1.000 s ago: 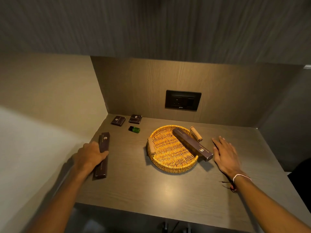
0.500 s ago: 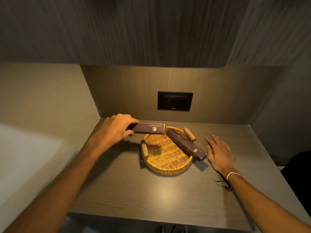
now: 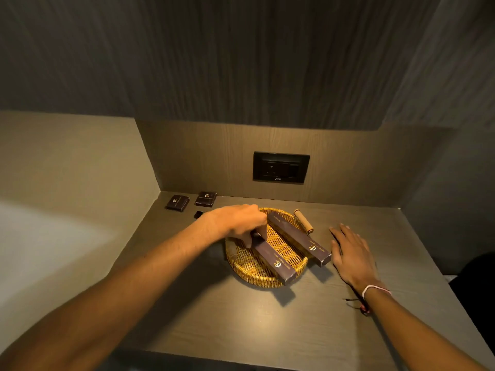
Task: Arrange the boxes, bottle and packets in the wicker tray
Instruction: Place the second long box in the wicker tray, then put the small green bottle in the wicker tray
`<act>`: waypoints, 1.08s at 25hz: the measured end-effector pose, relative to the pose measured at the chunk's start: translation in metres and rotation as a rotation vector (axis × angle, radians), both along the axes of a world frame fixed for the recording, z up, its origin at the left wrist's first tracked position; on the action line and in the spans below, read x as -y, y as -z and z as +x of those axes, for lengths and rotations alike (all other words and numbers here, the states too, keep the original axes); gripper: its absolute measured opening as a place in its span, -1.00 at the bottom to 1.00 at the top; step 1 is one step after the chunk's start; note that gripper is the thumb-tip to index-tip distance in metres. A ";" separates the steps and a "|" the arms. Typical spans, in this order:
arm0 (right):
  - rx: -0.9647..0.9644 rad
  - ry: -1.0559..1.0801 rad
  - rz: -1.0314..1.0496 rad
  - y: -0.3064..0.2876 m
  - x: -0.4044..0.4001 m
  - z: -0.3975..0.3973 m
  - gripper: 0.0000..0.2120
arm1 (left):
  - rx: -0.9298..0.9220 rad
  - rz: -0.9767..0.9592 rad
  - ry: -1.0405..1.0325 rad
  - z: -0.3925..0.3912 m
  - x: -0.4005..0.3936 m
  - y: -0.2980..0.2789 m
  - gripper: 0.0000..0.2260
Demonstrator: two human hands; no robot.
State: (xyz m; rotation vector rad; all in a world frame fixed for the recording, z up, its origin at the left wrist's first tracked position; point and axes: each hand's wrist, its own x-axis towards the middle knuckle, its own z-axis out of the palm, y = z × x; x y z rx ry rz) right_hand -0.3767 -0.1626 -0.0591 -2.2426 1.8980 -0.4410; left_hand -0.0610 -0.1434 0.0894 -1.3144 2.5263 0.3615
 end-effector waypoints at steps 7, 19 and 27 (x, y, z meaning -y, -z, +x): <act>-0.014 0.007 0.012 0.002 0.002 0.000 -0.52 | -0.051 0.181 -0.012 -0.011 -0.015 0.013 -0.60; -0.006 0.001 0.011 0.002 0.002 -0.001 -0.53 | -0.485 0.124 -0.392 0.052 -0.006 0.004 -0.45; -0.011 -0.004 0.007 0.006 0.004 -0.003 -0.52 | -0.193 -0.047 -0.647 0.128 -0.006 0.054 -0.45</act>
